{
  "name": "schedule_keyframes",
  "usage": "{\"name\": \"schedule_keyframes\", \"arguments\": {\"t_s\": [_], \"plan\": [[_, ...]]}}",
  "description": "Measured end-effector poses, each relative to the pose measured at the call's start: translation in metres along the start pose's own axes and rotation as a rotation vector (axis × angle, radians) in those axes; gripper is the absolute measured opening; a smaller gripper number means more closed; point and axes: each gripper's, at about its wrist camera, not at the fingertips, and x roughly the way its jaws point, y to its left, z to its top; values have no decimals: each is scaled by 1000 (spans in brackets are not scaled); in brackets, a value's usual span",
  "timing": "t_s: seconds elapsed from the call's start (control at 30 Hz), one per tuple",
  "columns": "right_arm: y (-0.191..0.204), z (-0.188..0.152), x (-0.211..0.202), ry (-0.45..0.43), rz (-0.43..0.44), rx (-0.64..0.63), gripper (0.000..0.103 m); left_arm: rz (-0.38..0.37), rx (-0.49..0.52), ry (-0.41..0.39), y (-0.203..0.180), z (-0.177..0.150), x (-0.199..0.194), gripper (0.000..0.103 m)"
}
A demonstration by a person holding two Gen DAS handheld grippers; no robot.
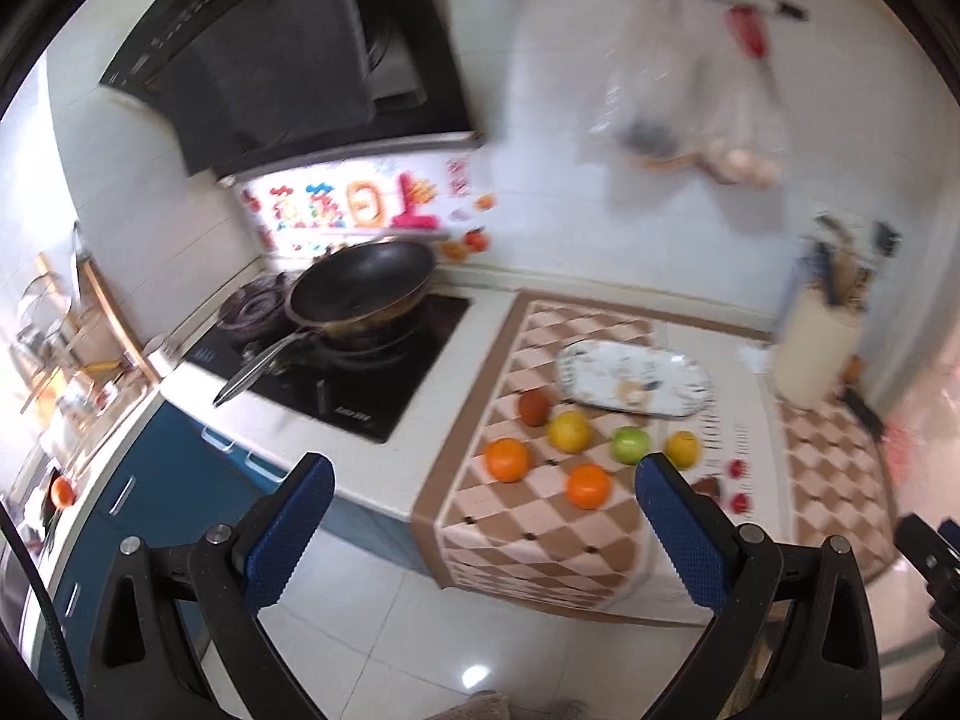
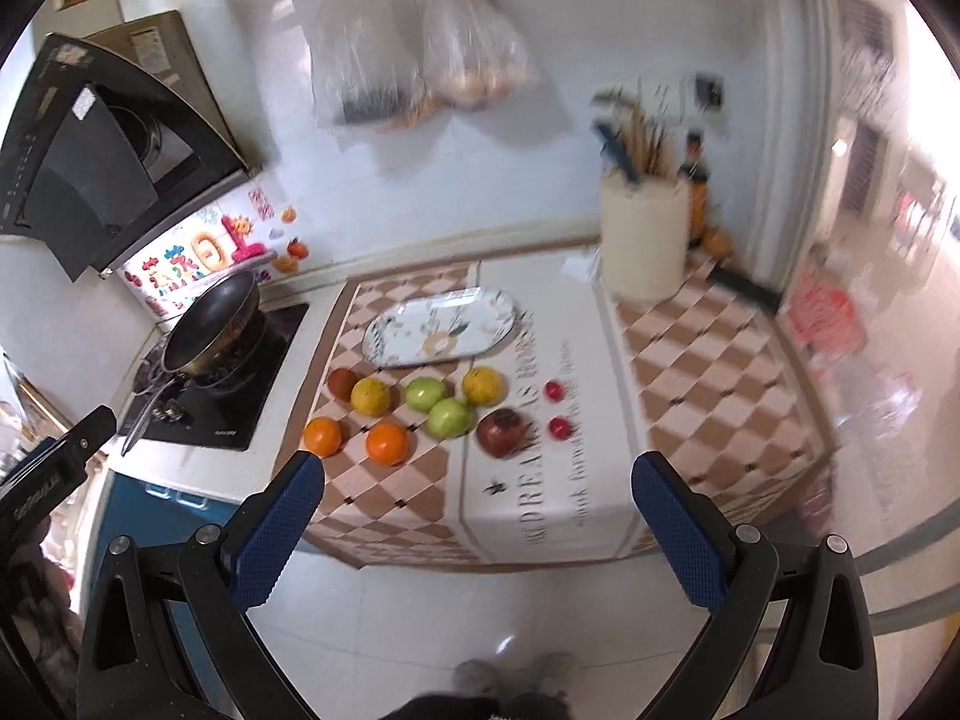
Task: Organize fruits
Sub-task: 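Grasp an orange with the left gripper while the right grasps the dark persimmon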
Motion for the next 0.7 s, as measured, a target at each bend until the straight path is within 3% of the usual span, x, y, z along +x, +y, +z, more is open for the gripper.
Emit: {"name": "schedule_keyframes", "arguments": {"t_s": [0.17,0.3,0.43,0.57,0.7], "plan": [[-4,8,86,107,-8,32,103,78,9,127,13,2,77,103],[-10,10,158,189,-39,70,103,94,36,282,24,1,160,103],[-20,9,221,274,-81,136,103,1,50,466,26,-1,245,103],[-31,4,277,377,-95,240,103,-91,70,617,16,-7,312,92],[-38,0,317,439,-120,325,103,-131,120,715,2,-13,362,92]]}}
